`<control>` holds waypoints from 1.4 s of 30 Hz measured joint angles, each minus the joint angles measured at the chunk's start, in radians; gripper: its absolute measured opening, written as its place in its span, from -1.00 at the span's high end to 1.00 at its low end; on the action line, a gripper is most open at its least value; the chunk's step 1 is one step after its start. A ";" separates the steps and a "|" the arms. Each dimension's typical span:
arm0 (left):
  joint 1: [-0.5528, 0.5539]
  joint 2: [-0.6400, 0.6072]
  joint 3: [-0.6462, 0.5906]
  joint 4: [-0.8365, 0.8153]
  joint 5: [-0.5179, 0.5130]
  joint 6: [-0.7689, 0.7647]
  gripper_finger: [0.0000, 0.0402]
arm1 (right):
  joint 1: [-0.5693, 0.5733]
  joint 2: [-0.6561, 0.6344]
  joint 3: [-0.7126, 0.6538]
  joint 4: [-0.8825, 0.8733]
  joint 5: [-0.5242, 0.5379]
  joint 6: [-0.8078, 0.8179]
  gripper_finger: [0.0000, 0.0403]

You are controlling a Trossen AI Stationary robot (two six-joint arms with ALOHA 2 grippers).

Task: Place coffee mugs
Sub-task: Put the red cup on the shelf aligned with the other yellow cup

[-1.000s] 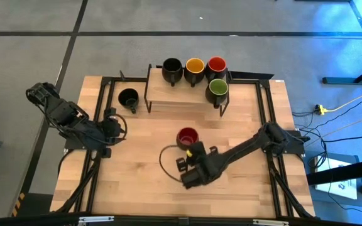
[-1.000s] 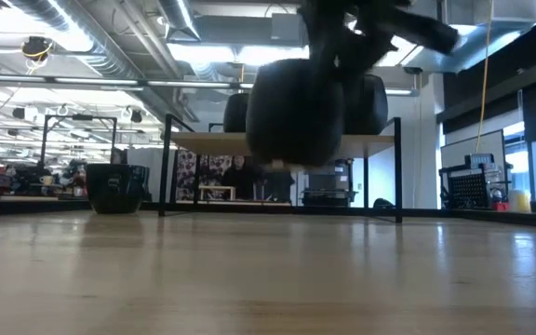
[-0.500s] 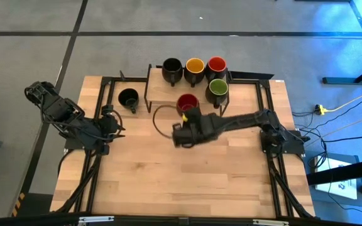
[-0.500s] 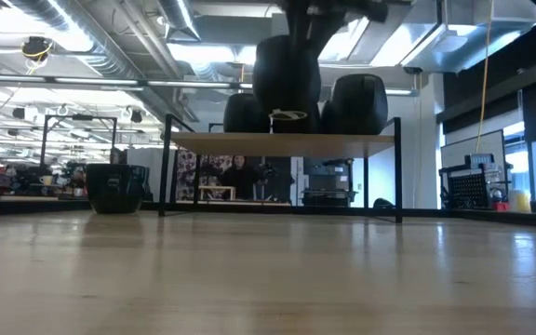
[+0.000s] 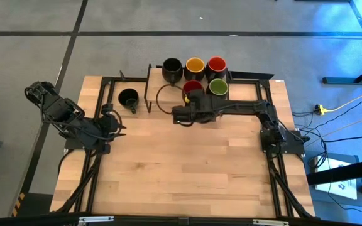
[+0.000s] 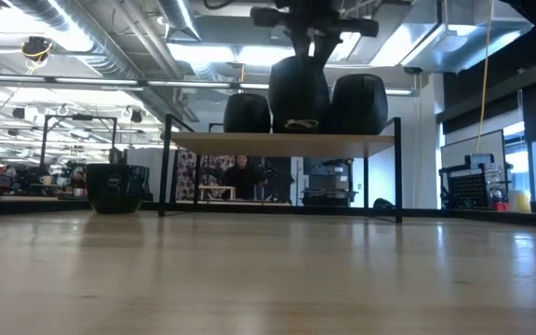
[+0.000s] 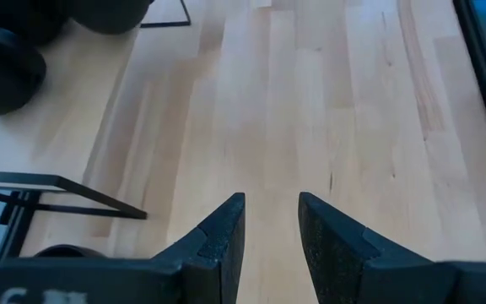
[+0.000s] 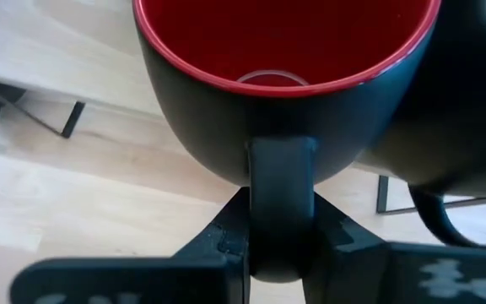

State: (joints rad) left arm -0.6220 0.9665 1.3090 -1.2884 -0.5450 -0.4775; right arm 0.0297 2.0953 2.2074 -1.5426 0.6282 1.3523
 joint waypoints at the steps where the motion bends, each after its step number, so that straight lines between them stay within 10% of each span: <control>1: 0.000 0.000 0.000 0.000 -0.003 0.000 0.47 | -0.006 0.000 0.000 0.002 0.003 0.000 0.78; 28: 0.000 0.000 0.000 0.000 -0.042 0.017 0.47 | -0.057 0.000 -0.029 0.024 -0.020 -0.017 0.75; 42: 0.000 0.000 0.000 0.007 -0.041 0.016 0.47 | -0.057 0.000 -0.029 0.038 0.008 -0.020 0.25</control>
State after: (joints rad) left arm -0.6220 0.9665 1.3094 -1.2812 -0.5865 -0.4614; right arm -0.0269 2.0956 2.1788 -1.5047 0.6358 1.3321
